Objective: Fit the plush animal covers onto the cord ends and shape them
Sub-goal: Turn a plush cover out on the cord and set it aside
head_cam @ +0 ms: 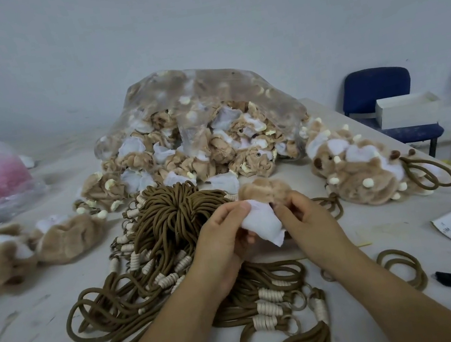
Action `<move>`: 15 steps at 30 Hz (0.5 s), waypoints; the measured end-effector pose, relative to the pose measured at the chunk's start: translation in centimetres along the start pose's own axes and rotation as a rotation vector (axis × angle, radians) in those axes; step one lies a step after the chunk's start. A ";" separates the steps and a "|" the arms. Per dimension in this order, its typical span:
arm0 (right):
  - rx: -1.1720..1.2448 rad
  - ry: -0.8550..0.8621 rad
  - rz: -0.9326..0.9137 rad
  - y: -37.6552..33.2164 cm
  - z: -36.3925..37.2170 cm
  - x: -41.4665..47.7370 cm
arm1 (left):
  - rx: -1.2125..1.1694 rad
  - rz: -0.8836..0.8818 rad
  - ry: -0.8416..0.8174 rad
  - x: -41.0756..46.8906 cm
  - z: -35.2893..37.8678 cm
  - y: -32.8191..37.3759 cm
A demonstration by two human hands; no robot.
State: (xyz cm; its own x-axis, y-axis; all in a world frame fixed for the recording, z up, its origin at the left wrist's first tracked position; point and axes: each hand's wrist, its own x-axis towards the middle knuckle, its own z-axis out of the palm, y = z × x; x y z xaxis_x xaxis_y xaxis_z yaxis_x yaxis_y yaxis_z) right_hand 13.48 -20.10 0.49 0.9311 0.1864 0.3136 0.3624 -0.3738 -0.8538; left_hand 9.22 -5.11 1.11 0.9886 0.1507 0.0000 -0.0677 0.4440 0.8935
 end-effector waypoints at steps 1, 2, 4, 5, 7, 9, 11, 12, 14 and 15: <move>0.001 -0.008 -0.004 -0.1 0.1 0.0 | -0.086 -0.032 -0.008 0.1 0.0 0.0; 0.022 -0.019 0.004 -0.1 0.1 -0.1 | -0.138 -0.055 -0.017 0.1 -0.1 0.1; 0.133 -0.072 0.070 -0.4 0.1 -0.2 | -0.156 -0.062 -0.029 0.2 0.0 0.1; 0.202 -0.106 0.115 -0.6 0.1 -0.3 | -0.148 -0.047 -0.047 0.2 0.0 0.0; 0.258 -0.120 0.176 -0.9 0.0 -0.4 | -0.110 0.003 -0.132 0.0 0.2 0.0; 0.254 -0.064 0.215 -1.0 -0.2 -0.3 | 0.082 0.091 -0.247 -0.5 0.5 0.1; 0.276 -0.013 0.241 -0.9 -0.5 0.0 | 0.418 0.179 -0.271 -1.1 0.7 -0.1; 0.293 -0.003 0.251 -0.8 -0.6 0.1 | 0.565 0.221 -0.260 -1.2 0.7 -0.3; 0.308 -0.008 0.260 -0.8 -0.6 0.0 | 0.743 0.327 -0.263 -1.3 0.9 -0.5; 0.315 -0.018 0.257 -0.8 -0.6 0.0 | 0.801 0.383 -0.272 -1.3 0.9 -0.5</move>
State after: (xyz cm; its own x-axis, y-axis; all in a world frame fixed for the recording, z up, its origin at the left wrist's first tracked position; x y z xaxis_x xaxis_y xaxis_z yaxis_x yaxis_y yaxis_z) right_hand 13.20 -20.29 1.45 0.9878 0.1398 0.0688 0.0851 -0.1140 -0.9898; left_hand 8.08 -6.33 1.10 0.9223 -0.0966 0.3743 -0.3835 -0.3510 0.8543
